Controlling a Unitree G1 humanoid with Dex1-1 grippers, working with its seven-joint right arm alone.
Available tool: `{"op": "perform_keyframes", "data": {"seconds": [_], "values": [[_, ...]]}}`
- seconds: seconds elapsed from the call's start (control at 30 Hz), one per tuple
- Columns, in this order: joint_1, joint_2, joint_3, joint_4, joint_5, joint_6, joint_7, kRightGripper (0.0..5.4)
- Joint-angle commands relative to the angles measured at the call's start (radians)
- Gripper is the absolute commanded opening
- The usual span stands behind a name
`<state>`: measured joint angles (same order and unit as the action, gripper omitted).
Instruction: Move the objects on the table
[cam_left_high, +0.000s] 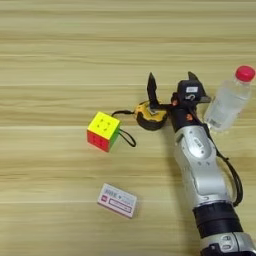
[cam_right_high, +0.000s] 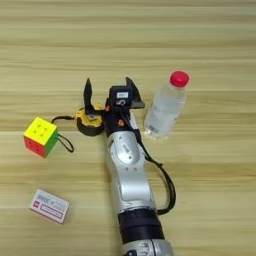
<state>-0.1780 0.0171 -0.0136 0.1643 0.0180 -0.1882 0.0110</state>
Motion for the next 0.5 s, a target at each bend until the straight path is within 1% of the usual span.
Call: {"op": "perform_keyframes", "data": {"seconds": [0.03,0.5], "values": [[-0.048,-0.005,0.0,-0.04,0.002,-0.031,0.006,5.38],[-0.042,-0.01,0.0,-0.055,0.005,-0.031,0.014,5.38]]}}
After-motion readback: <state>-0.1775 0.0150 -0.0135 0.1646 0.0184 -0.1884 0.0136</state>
